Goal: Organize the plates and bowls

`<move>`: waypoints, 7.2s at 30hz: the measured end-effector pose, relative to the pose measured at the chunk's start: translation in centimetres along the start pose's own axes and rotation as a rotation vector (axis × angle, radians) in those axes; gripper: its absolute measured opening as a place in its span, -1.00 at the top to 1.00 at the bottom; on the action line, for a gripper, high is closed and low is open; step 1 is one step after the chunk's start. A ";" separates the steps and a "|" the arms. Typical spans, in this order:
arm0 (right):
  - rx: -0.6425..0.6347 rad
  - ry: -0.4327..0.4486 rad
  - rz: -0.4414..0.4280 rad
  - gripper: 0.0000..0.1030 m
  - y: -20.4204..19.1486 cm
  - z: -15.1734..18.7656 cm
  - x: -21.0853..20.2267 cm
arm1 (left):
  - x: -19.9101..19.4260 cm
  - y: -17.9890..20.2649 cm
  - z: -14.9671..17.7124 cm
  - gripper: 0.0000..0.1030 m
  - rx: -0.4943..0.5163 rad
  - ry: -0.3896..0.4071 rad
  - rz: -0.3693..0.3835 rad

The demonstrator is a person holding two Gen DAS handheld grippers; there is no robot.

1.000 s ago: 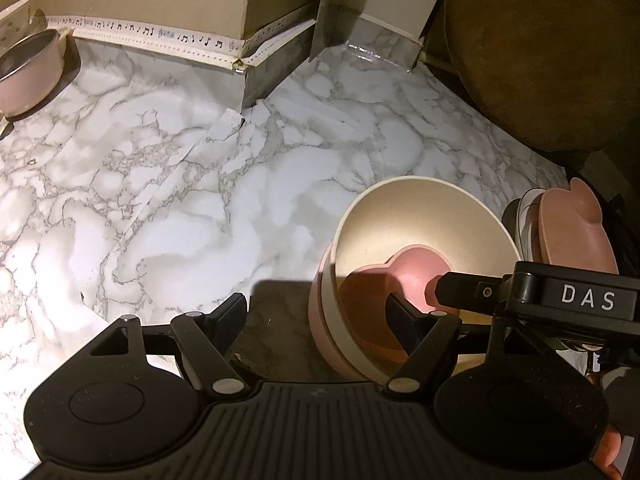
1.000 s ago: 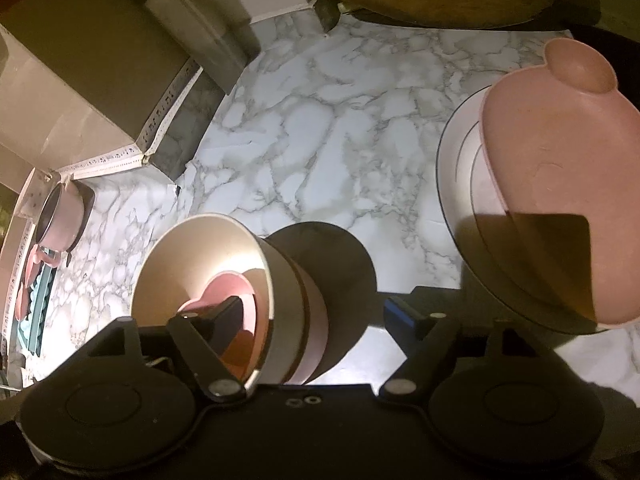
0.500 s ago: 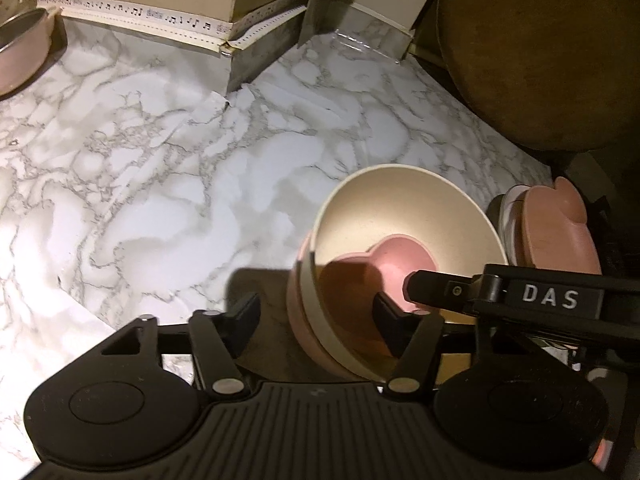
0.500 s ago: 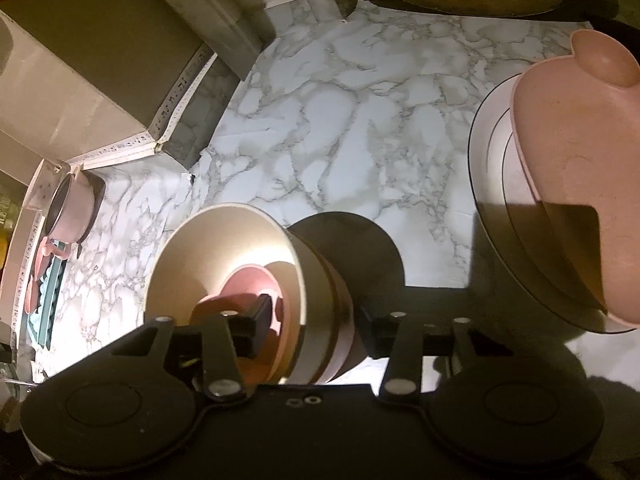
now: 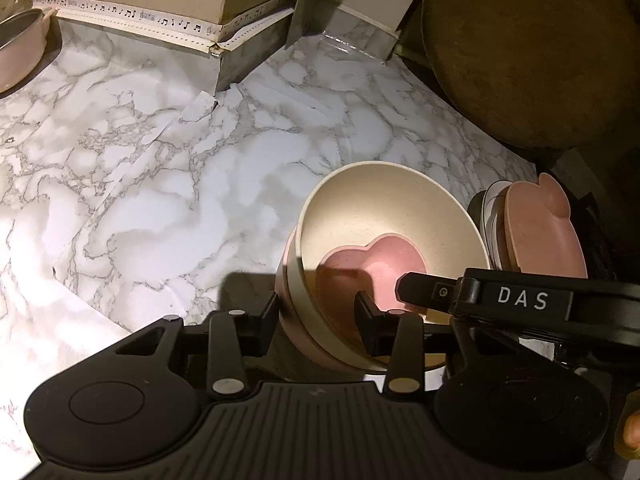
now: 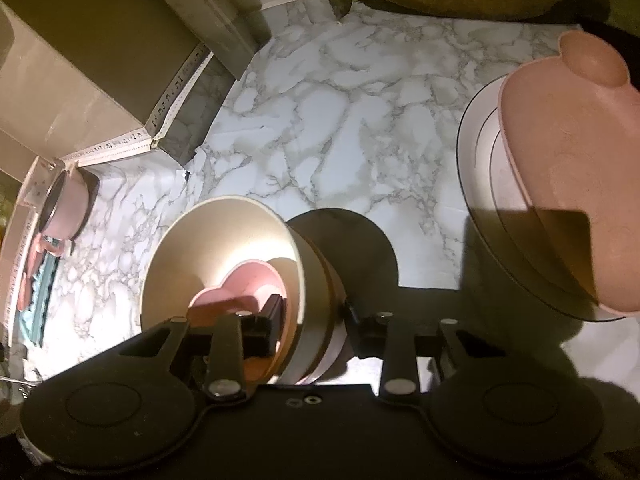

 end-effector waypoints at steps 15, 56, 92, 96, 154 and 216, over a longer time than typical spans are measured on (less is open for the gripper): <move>-0.026 0.048 0.030 0.57 -0.3 0.5 -2.7 | -2.9 1.0 -0.9 0.25 0.013 0.047 0.020; 0.009 0.188 0.195 0.61 11.4 -8.0 -10.5 | 0.6 19.0 -1.9 0.26 0.201 0.007 0.201; 0.072 0.104 0.261 0.60 18.7 -9.0 -6.7 | 7.5 23.1 0.4 0.26 0.250 -0.095 0.210; 0.079 0.102 0.262 0.57 18.7 -9.0 -6.6 | 7.7 23.0 0.6 0.26 0.254 -0.098 0.204; -0.008 0.341 0.136 -0.43 12.3 -7.6 -15.5 | -3.3 20.4 -1.0 -0.21 0.374 0.172 0.219; -0.185 0.699 0.119 -0.99 10.8 -1.9 -22.9 | -11.3 16.3 2.0 -0.97 0.350 0.371 0.239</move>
Point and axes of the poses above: each gripper's, at about its wrist camera, not at the fingertips, and x roughly the way its jaws point, y to its right, z to its underside, the point moved 10 cm from there along x, roughly the way its jaws point, and after that the axes turned 15 degrees about y, right-handed, at the moved point
